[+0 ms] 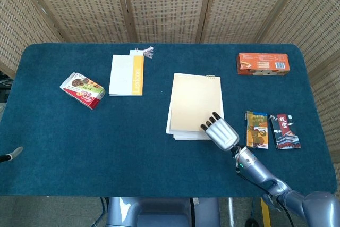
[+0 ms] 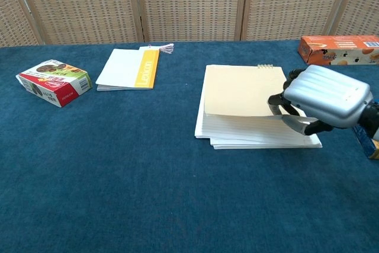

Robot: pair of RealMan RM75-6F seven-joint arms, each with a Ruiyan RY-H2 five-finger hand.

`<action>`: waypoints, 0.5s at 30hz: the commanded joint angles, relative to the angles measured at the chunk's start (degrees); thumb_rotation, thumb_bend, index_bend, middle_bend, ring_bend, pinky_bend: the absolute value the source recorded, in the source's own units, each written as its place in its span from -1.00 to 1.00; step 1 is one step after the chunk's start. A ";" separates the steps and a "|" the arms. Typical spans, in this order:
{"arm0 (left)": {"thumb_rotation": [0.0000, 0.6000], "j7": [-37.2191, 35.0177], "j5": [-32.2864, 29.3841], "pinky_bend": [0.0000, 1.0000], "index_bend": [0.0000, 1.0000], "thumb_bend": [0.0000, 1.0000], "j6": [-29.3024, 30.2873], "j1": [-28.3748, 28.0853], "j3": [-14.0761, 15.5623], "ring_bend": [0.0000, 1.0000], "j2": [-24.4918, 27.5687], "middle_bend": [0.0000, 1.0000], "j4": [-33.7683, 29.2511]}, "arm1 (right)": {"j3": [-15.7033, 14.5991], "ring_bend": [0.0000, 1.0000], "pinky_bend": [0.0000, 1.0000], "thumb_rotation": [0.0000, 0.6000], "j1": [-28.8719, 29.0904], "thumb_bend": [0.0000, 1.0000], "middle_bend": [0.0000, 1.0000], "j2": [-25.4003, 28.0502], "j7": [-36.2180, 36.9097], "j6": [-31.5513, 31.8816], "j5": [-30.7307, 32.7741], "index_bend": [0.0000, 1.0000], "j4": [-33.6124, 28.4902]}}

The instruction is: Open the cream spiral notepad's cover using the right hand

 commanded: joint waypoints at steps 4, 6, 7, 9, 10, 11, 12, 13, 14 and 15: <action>1.00 0.13 0.21 -1.00 -1.00 -1.00 0.04 0.02 0.10 -1.00 -0.03 -1.00 -0.06 | -4.55 0.04 -0.35 1.00 -0.27 0.29 0.29 3.54 1.56 4.92 -6.72 0.25 -2.28; 1.00 0.22 0.23 -1.00 -1.00 -1.00 0.02 0.00 0.12 -1.00 -0.05 -1.00 -0.09 | -5.89 0.04 -0.35 1.00 -0.02 0.29 0.29 4.40 1.89 6.25 -8.99 0.25 -2.45; 1.00 0.24 0.25 -1.00 -1.00 -1.00 0.05 0.01 0.12 -1.00 -0.05 -1.00 -0.10 | -6.39 0.04 -0.35 1.00 0.04 0.29 0.29 4.68 2.15 6.72 -9.77 0.25 -2.61; 1.00 0.23 0.30 -1.00 -1.00 -1.00 0.17 0.07 0.14 -1.00 -0.09 -1.00 -0.08 | -7.67 0.04 -0.35 1.00 0.03 0.29 0.29 5.46 3.00 8.03 -11.62 0.25 -3.34; 1.00 0.21 0.30 -1.00 -1.00 -1.00 0.25 0.10 0.13 -1.00 -0.09 -1.00 -0.06 | -8.33 0.04 -0.35 1.00 -0.01 0.29 0.29 5.89 3.21 8.85 -12.67 0.25 -3.78; 1.00 0.17 0.27 -1.00 -1.00 -1.00 0.29 0.13 0.12 -1.00 -0.10 -1.00 -0.03 | -8.82 0.04 -0.35 1.00 -0.06 0.29 0.29 6.25 3.22 9.55 -13.53 0.25 -4.14; 1.00 0.13 0.26 -1.00 -1.00 -1.00 0.28 0.12 0.11 -1.00 -0.09 -1.00 -0.02 | -9.27 0.04 -0.35 1.00 -0.14 0.29 0.29 6.58 3.15 10.14 -14.31 0.25 -4.52; 1.00 0.10 0.22 -1.00 -1.00 -1.00 0.25 0.11 0.09 -1.00 -0.07 -1.00 -0.03 | -9.73 0.04 -0.34 1.00 -0.21 0.29 0.29 6.89 3.08 10.68 -15.08 0.25 -4.91; 1.00 0.09 0.22 -1.00 -1.00 -1.00 0.22 0.11 0.10 -1.00 -0.06 -1.00 -0.01 | -10.28 0.04 -0.34 1.00 -0.31 0.29 0.29 7.19 2.98 11.33 -16.00 0.25 -5.31; 1.00 0.07 0.24 -1.00 -1.00 -1.00 0.20 0.09 0.10 -1.00 -0.05 -1.00 -0.01 | -10.71 0.04 -0.34 1.00 -0.41 0.29 0.29 7.47 2.87 11.85 -16.73 0.25 -5.64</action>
